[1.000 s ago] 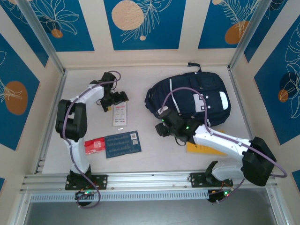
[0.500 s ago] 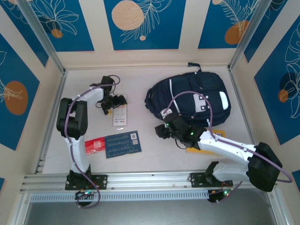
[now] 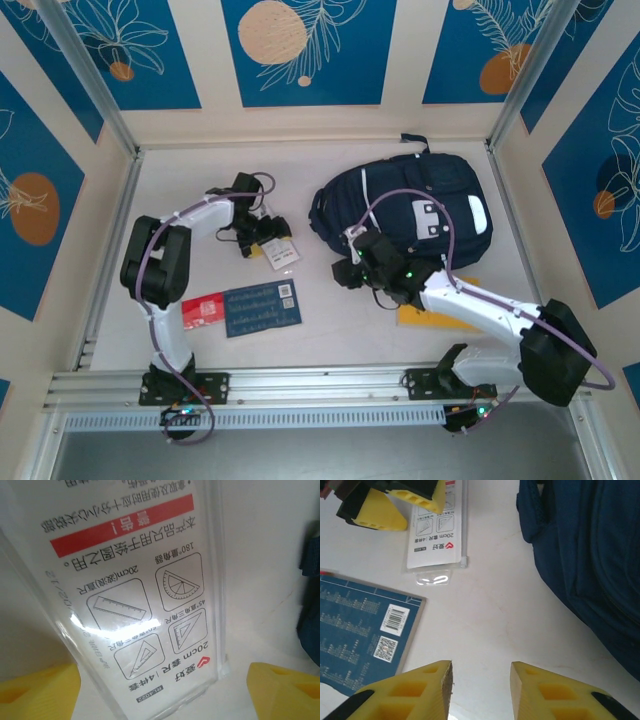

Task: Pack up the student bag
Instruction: Rotate the loose stationery at the center of the table, then pick up the loose stationery at the center of the table.

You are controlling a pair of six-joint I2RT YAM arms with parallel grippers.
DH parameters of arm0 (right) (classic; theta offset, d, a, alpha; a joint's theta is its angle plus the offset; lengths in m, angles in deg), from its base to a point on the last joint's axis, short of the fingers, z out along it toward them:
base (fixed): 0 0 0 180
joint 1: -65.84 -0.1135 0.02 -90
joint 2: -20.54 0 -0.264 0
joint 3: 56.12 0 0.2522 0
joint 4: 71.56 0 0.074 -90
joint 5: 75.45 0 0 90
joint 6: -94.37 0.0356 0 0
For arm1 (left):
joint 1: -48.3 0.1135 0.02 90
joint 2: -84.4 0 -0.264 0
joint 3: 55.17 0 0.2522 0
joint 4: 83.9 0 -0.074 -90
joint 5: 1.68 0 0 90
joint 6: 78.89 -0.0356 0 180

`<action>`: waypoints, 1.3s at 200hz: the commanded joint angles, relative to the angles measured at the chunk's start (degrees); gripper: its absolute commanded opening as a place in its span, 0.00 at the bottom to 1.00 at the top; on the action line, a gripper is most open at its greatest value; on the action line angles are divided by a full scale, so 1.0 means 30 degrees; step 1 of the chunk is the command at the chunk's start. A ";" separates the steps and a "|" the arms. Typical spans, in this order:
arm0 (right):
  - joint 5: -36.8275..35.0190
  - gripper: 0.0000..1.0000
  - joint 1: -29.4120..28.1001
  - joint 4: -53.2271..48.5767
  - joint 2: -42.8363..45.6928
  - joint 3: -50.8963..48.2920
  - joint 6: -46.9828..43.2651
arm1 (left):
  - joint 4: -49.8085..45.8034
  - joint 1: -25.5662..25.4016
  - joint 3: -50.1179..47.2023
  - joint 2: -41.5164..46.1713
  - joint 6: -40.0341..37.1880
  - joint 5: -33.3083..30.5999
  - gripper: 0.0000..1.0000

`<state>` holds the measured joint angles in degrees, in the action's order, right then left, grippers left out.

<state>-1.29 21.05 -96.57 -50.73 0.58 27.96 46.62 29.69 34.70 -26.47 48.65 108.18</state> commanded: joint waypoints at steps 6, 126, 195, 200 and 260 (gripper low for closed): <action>0.2824 0.36 0.0347 0.0170 -0.2158 0.2385 0.0497 | -0.0733 0.0219 -0.0250 0.0683 0.0214 -0.1102 0.85; 0.7934 0.42 0.2654 -0.8846 -1.8362 2.0931 0.1129 | 0.5623 0.1933 -0.4244 0.1437 0.4362 -0.0485 0.45; 0.8460 0.48 0.2904 -1.1712 -2.3086 2.6573 0.1195 | 0.5962 0.2124 -0.4358 0.0648 0.4742 -0.0002 0.44; 0.8807 0.48 0.2948 -1.1720 -2.3235 2.6663 0.1216 | 0.5927 0.2118 -0.4366 0.0578 0.4743 0.0021 0.44; 1.1226 0.49 0.3004 -1.2106 -2.4622 2.7281 0.0065 | 0.5977 0.2124 -0.4227 0.0252 0.4540 0.0091 0.41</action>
<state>26.91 29.79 -130.23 -122.64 80.97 30.30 62.86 35.81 22.05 -22.34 62.24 108.15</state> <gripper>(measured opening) 0.482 0.421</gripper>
